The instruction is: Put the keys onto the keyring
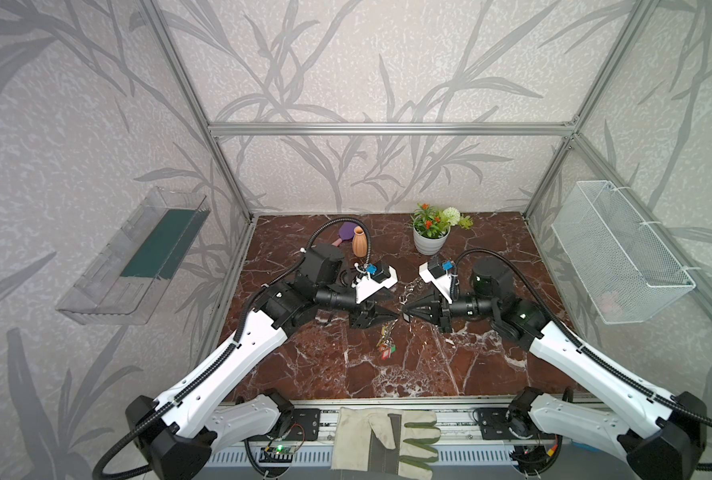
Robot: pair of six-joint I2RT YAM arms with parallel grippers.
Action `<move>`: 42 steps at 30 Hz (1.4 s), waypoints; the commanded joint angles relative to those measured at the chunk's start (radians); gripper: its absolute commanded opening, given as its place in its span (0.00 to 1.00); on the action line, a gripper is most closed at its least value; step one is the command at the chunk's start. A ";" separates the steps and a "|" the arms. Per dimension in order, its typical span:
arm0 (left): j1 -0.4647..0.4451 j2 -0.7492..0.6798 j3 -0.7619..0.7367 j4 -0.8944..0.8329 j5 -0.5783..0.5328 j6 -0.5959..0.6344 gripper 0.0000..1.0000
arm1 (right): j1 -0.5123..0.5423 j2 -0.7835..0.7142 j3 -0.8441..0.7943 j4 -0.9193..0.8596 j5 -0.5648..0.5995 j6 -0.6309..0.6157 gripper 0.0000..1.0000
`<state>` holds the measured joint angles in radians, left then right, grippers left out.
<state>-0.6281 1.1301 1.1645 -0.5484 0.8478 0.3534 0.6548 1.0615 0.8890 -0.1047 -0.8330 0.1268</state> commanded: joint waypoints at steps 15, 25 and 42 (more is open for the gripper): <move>-0.002 0.089 0.113 -0.142 0.127 0.099 0.27 | 0.011 -0.018 0.030 0.024 -0.041 -0.019 0.00; -0.019 0.126 0.126 -0.155 0.166 0.101 0.07 | 0.011 -0.019 0.028 0.029 -0.041 -0.018 0.00; -0.033 0.068 0.046 -0.036 0.131 0.023 0.00 | 0.010 -0.020 0.024 0.041 -0.001 -0.009 0.00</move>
<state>-0.6411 1.2388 1.2404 -0.6491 0.9585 0.3969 0.6632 1.0592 0.8890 -0.1387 -0.8627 0.1116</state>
